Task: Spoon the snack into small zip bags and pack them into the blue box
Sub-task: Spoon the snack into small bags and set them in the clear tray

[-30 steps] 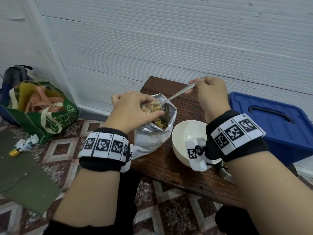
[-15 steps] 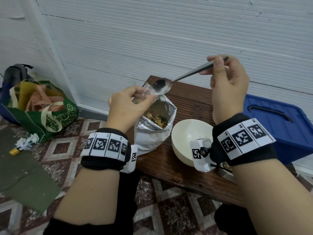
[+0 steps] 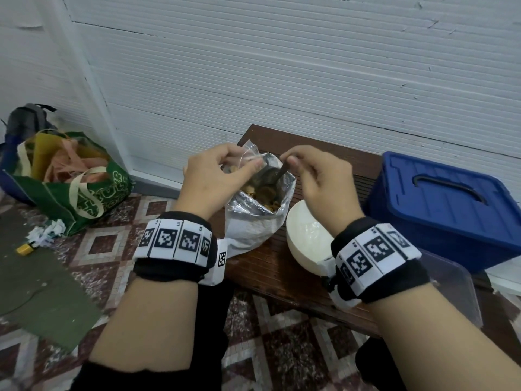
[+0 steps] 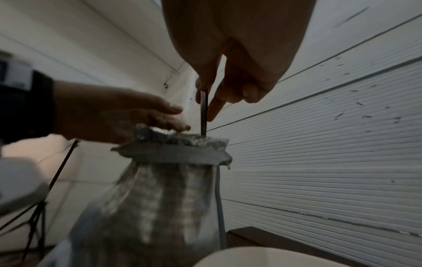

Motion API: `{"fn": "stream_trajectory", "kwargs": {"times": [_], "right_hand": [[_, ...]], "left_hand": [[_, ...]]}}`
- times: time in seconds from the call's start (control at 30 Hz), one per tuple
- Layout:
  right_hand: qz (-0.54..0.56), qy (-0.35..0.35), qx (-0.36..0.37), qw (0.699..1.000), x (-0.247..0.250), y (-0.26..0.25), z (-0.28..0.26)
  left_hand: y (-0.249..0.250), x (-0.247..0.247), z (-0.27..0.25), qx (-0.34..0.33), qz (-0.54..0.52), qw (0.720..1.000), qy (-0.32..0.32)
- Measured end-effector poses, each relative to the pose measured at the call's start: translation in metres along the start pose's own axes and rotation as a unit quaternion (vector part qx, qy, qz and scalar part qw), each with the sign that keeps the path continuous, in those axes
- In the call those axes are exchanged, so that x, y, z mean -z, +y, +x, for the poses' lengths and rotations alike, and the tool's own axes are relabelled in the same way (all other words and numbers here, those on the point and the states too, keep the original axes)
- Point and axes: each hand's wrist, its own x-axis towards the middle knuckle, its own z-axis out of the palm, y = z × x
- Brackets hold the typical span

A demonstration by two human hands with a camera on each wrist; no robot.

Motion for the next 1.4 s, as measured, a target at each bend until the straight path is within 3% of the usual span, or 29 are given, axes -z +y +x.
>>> {"fn": "stream_trajectory", "kwargs": {"times": [0.13, 0.57, 0.83, 1.17, 1.4], "right_hand": [[-0.021, -0.019, -0.002, 1.000, -0.010, -0.002, -0.005], [0.061, 0.071, -0.207, 0.974, -0.007, 0.004, -0.003], [0.098, 0.059, -0.275, 0.955, -0.014, -0.007, -0.001], [0.144, 0.151, -0.366, 0.907, 0.006, 0.001, 0.007], [0.133, 0.205, -0.377, 0.893, 0.028, 0.000, 0.020]], "left_hand": [[0.000, -0.001, 0.000, -0.006, 0.015, 1.000, 0.007], [0.003, -0.005, -0.001, 0.012, 0.036, 0.999, -0.003], [0.007, -0.004, -0.005, 0.025, -0.003, 1.000, -0.008], [0.004, 0.009, -0.004, 0.017, -0.004, 1.000, 0.021], [-0.007, 0.021, 0.002, 0.017, 0.042, 0.999, 0.025]]}}
